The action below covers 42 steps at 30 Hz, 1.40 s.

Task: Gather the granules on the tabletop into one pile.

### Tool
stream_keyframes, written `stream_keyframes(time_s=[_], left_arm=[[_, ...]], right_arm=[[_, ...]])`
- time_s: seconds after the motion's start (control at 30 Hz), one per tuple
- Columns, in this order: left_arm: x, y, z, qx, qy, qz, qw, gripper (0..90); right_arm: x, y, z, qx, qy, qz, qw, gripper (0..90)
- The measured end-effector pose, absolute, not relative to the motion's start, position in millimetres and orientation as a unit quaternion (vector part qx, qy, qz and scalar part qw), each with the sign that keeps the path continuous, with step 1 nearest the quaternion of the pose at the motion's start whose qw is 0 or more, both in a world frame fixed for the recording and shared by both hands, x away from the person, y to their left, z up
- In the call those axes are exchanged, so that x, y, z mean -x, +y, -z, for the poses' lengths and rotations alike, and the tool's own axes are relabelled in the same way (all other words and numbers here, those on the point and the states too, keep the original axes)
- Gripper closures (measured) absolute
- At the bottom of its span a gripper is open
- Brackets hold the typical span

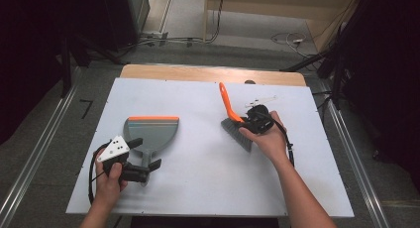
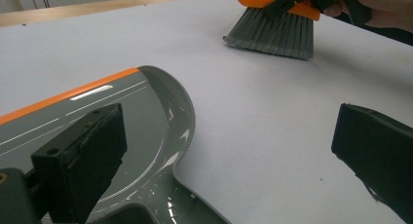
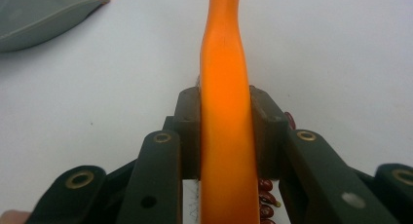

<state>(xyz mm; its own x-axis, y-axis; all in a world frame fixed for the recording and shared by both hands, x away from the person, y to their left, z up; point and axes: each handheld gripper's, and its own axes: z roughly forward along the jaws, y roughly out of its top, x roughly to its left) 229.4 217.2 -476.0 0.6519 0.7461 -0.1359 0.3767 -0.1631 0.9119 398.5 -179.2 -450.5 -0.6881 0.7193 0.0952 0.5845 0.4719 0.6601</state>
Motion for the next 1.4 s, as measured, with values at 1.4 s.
stream_keyframes(time_s=[1.4], left_arm=[[-230,217,477,-0.742,0.380,-0.174,0.525,0.0]], right_arm=[[-390,-169,453,-0.255,0.897,-0.349,0.092,68.6]])
